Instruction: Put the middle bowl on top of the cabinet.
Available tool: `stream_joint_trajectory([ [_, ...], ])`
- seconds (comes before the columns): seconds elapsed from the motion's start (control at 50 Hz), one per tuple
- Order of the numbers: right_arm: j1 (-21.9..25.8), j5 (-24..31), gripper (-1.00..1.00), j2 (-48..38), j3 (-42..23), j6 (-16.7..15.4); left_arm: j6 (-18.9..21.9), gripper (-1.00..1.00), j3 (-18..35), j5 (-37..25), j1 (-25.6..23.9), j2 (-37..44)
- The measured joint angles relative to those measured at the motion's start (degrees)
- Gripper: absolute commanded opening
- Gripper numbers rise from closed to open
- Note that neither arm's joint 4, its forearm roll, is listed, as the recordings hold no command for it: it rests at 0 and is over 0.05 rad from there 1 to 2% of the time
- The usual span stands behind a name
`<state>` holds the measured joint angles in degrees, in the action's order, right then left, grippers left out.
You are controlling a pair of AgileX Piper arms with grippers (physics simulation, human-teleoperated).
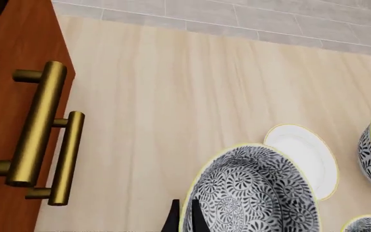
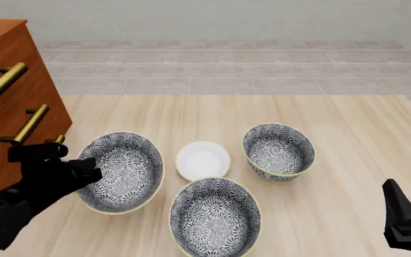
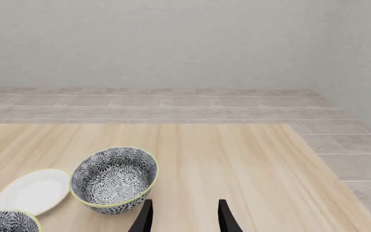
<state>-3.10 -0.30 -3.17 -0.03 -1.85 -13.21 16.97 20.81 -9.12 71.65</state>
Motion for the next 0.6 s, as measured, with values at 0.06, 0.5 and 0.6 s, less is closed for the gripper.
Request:
stream_joint_trajectory([
  [0.06, -0.03, -0.08, 1.0, -0.04, 0.0, 0.01, -0.01, -1.0, -0.17, -0.81, -0.04, -1.55],
  [0.5, -0.17, -0.3, 1.0, 0.1, -0.01, -0.06, -0.4, -1.0, 0.53, -10.52, -1.01, -15.01],
  [0.6, -0.24, -0.21, 1.0, 0.2, -0.02, -0.04, -0.39, -1.0, 1.26, -12.84, -1.17, -17.13],
])
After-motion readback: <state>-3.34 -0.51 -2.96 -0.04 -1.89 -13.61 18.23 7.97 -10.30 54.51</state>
